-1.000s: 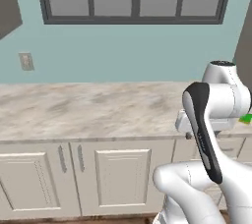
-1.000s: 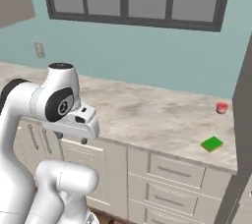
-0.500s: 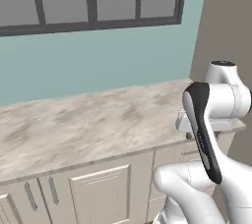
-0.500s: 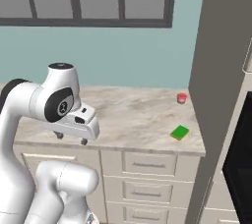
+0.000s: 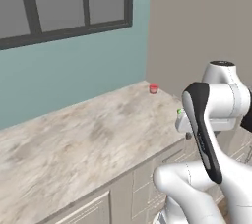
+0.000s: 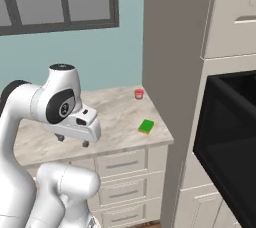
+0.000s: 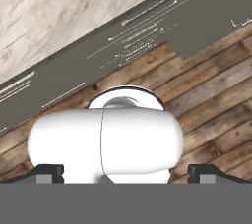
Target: Place the sponge inside the microwave to prepare for sanitizing.
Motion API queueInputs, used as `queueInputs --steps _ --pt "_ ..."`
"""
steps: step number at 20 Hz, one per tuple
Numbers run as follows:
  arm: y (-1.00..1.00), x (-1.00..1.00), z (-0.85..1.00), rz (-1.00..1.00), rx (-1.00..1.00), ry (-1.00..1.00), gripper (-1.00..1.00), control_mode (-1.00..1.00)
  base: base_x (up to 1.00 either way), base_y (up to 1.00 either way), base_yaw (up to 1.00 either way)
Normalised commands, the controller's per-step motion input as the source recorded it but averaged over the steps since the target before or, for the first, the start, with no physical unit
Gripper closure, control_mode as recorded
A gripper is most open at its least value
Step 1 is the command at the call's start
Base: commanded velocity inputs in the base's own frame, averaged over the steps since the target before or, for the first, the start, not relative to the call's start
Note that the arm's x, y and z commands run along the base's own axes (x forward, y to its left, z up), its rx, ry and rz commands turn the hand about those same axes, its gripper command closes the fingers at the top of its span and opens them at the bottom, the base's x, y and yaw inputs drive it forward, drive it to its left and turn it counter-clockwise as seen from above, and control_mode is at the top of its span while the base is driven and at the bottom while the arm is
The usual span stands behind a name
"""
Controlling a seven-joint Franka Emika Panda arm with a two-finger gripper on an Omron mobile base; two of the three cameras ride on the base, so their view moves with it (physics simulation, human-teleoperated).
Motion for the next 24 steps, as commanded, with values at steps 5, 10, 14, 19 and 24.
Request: queueInputs --steps 5,10,14,19,24 --pt "0.00 0.00 0.00 0.00 0.00 0.00 -1.00 1.00 0.01 0.03 -0.22" --pt "0.00 0.00 0.00 0.00 0.00 0.00 -1.00 1.00 0.25 0.04 -0.04" --pt "0.00 0.00 0.00 0.00 0.00 0.00 -1.00 1.00 0.85 0.16 -0.13" --pt "0.00 0.00 0.00 0.00 0.00 0.00 -1.00 1.00 0.60 0.07 -0.08" --pt "0.00 0.01 0.00 0.01 0.00 0.00 -1.00 -1.00 0.03 0.00 0.00"
